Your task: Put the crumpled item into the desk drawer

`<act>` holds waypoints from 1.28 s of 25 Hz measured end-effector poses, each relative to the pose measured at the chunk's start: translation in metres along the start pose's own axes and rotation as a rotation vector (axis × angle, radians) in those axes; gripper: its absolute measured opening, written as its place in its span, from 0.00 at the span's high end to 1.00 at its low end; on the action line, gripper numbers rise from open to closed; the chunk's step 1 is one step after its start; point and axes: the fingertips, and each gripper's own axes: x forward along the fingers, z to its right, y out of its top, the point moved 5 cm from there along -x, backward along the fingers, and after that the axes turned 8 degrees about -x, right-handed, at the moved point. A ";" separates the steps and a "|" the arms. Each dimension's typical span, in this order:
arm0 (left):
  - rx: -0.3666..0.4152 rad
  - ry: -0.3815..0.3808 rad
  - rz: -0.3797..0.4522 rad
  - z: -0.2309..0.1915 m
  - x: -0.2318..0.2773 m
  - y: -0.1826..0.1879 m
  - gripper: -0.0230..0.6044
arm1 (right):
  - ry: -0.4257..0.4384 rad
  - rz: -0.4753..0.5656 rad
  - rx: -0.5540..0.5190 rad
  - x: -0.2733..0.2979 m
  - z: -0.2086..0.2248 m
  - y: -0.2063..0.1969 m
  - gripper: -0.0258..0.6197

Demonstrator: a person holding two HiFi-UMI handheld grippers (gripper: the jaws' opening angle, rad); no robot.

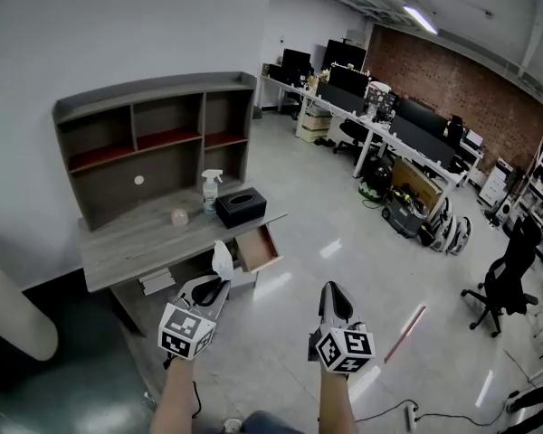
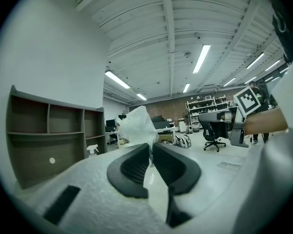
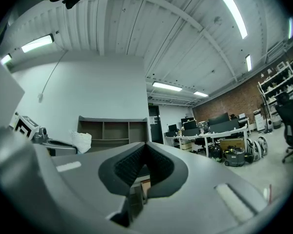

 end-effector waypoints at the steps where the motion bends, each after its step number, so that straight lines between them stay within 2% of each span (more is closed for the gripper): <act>1: -0.003 -0.001 -0.003 -0.003 0.001 -0.002 0.91 | -0.003 -0.002 -0.001 0.001 -0.001 -0.002 0.94; 8: -0.012 -0.005 -0.029 -0.022 0.025 -0.014 0.91 | -0.024 -0.010 0.021 0.028 0.012 -0.016 0.94; 13: -0.009 0.015 -0.034 -0.049 0.074 -0.014 0.91 | -0.016 -0.007 0.025 0.079 0.040 -0.029 0.94; 21: -0.018 0.102 -0.059 -0.105 0.186 -0.026 0.91 | 0.039 0.015 0.050 0.222 0.111 -0.051 0.94; 27: -0.059 0.188 -0.061 -0.153 0.275 -0.020 0.91 | 0.144 -0.008 0.057 0.349 0.156 -0.064 0.94; 32: -0.059 0.277 -0.061 -0.180 0.320 -0.014 0.91 | 0.245 -0.009 0.062 0.428 0.174 -0.071 0.94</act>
